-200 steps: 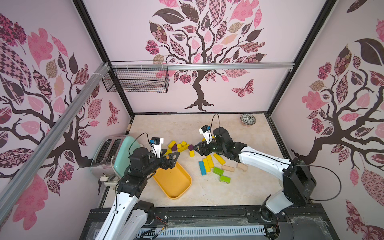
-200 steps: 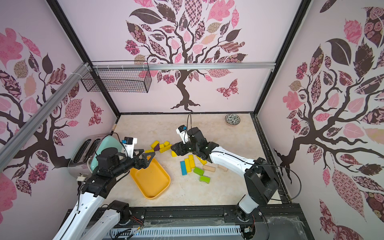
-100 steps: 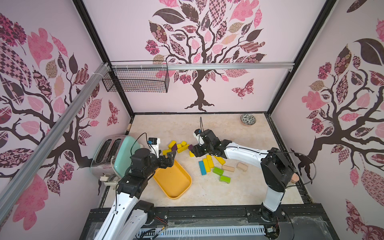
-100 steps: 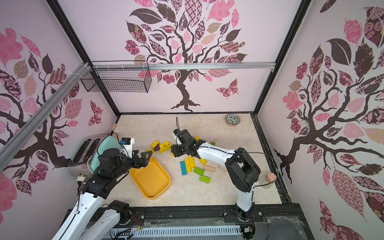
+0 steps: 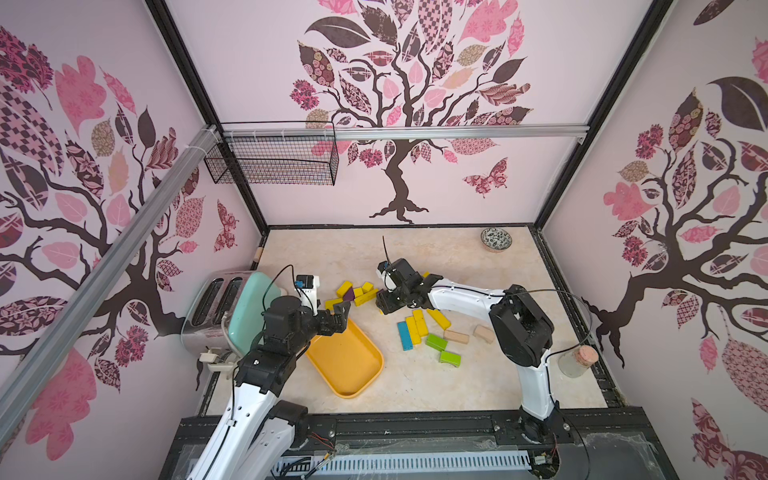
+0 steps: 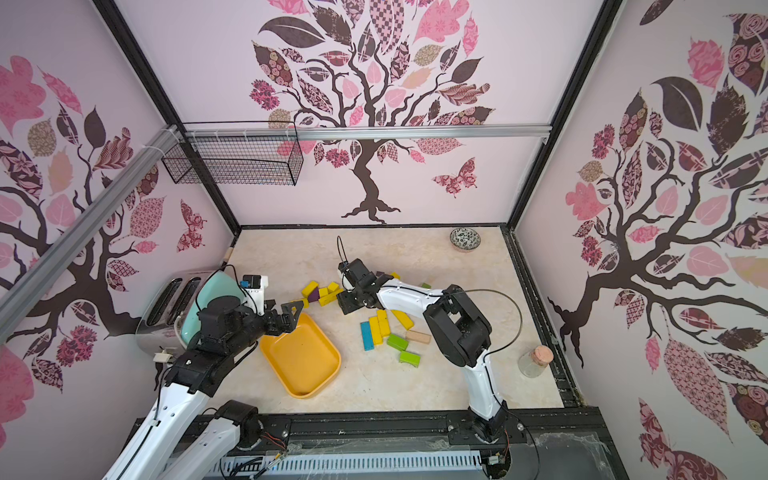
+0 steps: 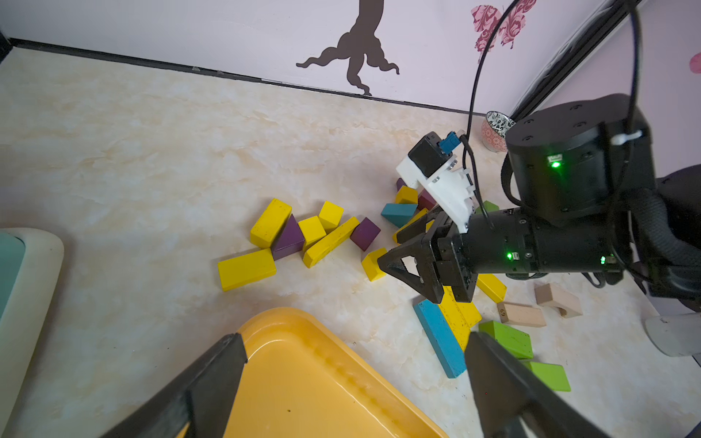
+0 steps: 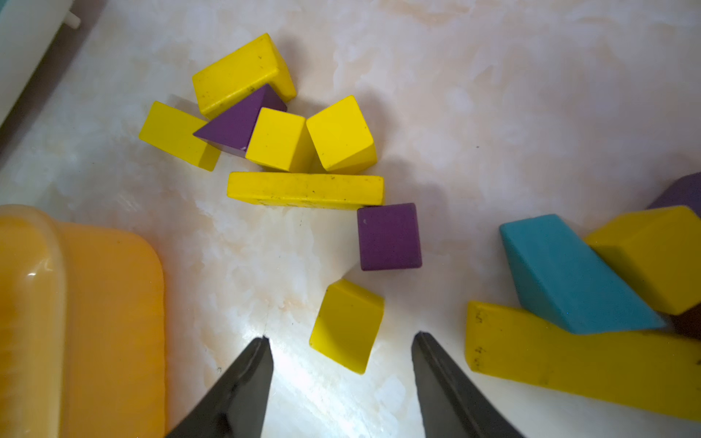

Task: Pick out the yellow building blocks
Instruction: Pick up the building block from the center of the board.

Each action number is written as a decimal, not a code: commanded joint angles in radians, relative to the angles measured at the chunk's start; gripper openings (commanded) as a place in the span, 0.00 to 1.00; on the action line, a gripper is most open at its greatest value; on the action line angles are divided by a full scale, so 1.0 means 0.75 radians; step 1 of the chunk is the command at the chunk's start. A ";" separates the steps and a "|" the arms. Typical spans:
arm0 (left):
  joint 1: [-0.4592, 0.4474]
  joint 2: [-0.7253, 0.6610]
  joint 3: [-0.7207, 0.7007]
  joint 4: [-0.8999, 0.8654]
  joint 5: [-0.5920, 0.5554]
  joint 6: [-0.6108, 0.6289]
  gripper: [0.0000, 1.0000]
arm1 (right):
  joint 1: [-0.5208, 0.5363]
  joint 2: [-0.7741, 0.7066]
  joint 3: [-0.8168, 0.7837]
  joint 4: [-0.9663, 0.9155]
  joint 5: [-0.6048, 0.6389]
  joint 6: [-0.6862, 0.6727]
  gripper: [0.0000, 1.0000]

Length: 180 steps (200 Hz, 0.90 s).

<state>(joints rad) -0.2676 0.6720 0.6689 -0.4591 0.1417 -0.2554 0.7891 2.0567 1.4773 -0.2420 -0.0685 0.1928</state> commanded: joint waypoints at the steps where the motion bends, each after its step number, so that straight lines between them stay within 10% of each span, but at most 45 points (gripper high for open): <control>1: -0.006 -0.002 -0.008 0.007 -0.023 0.007 0.97 | 0.018 0.042 0.068 -0.063 0.044 -0.033 0.64; 180: -0.073 0.012 0.010 -0.040 -0.109 0.042 0.96 | 0.028 0.140 0.184 -0.182 0.125 -0.111 0.44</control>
<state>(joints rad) -0.3195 0.6971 0.6689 -0.4854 0.0711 -0.2356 0.8024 2.1864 1.6108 -0.3515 -0.0082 0.1261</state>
